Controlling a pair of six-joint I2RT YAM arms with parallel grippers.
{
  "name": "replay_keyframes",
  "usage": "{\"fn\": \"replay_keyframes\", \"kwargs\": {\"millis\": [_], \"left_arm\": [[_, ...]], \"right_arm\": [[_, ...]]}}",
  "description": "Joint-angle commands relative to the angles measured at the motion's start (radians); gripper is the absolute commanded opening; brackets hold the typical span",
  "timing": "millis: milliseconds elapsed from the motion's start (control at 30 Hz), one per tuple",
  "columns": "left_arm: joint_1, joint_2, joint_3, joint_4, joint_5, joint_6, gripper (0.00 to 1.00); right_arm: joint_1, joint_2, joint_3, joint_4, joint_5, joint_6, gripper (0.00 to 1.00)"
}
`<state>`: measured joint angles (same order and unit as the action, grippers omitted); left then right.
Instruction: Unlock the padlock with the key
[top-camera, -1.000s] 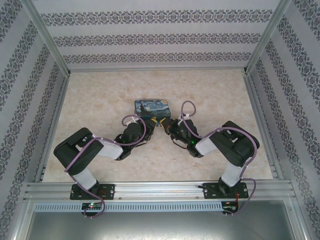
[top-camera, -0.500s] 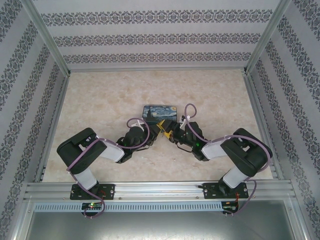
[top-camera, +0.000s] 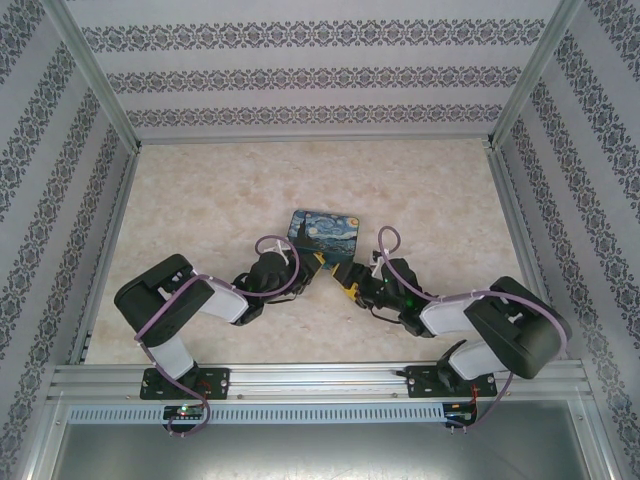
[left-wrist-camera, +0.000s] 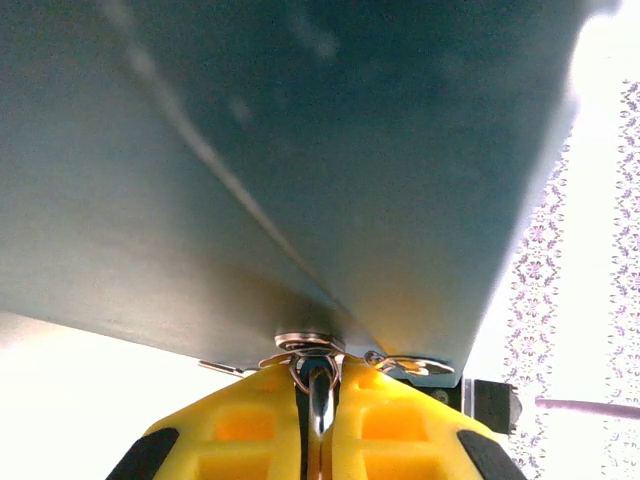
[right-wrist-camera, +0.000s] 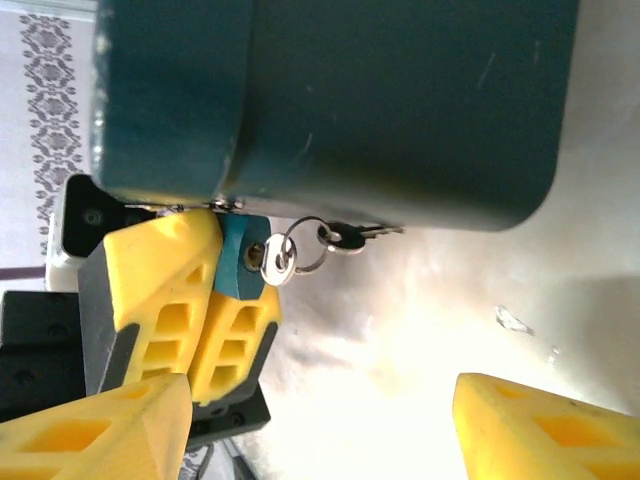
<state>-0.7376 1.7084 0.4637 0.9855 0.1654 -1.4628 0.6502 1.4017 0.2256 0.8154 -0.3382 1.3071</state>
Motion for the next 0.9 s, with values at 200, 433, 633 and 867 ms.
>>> {"fn": "replay_keyframes", "kwargs": {"millis": [200,433,633,867], "left_arm": [[0.020,-0.030,0.002,-0.048,0.025,0.058,0.00],[0.024,-0.042,0.021,-0.096,0.045,0.055,0.00],[0.027,-0.067,0.042,-0.166,0.069,0.058,0.00],[0.028,-0.071,0.064,-0.192,0.097,0.051,0.00]], "right_arm": [[0.078,-0.315,0.275,-0.804,0.235,-0.462,0.69],[0.122,-0.296,0.342,-0.891,0.360,-0.685,0.60],[0.230,-0.222,0.362,-0.882,0.512,-0.831,0.42],[0.316,-0.121,0.382,-0.852,0.639,-0.951,0.34]]}}
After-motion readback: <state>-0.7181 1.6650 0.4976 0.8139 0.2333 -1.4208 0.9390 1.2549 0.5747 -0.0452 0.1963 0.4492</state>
